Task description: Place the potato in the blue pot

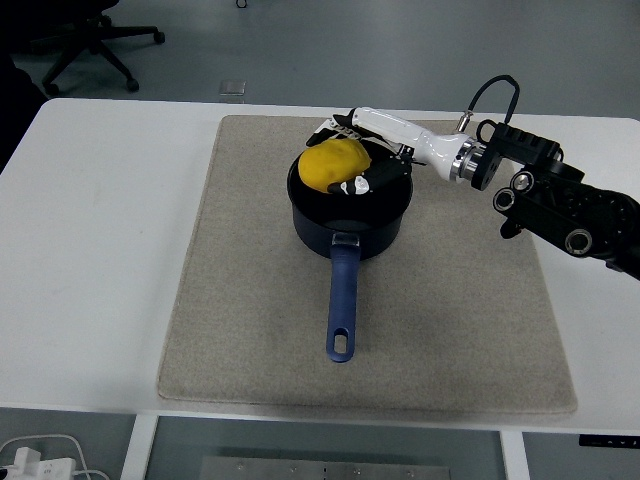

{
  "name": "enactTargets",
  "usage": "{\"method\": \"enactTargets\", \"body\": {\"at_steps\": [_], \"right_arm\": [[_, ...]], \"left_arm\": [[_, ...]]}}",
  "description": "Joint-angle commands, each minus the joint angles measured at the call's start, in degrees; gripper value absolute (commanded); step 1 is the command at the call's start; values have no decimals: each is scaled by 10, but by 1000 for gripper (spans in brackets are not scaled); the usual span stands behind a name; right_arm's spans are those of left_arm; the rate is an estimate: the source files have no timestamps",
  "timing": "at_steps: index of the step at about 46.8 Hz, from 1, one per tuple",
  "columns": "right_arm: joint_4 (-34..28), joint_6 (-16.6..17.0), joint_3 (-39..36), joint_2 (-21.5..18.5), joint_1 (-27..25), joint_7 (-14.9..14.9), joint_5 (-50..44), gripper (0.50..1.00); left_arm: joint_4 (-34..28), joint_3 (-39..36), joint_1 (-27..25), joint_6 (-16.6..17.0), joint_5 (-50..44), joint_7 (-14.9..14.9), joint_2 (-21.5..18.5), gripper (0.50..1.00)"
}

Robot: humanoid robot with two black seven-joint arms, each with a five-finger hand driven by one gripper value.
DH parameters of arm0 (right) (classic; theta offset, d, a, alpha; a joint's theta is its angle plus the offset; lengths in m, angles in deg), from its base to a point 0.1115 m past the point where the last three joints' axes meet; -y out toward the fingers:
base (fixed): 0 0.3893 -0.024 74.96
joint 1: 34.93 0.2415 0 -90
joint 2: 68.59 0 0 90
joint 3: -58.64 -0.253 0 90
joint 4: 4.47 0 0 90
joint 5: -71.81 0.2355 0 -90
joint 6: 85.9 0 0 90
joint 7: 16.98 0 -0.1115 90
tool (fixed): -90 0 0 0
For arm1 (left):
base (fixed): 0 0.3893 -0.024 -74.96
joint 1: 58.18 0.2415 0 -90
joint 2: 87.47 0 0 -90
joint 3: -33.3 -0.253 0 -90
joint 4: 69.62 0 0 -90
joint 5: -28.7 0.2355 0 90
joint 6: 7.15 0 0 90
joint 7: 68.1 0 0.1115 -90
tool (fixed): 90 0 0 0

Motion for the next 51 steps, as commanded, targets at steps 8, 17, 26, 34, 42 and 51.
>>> {"method": "enactTargets", "body": {"at_steps": [8,17,26,34,42,51], "right_arm": [[-14,-3,3,-3,-4,-3,0,500],[-15,-4,4,-3,-11,-3,0,500],[-16,-4,4,-3,-18,-3,1,500],[-15,-4,3,-3,-18,-3,4,629],[-14,-3,1,-3,-25,-4,7,813],[-15,-3,0,-3,-25,-3,9,917]], "left_arm": [[0,1,0,0,0,0,0,996],[1,0,0,0,0,0,0,996],[1,0,0,0,0,0,0,996],[1,0,0,0,0,0,0,996],[1,0,0,0,0,0,0,996],[1,0,0,0,0,0,0,996]]}}
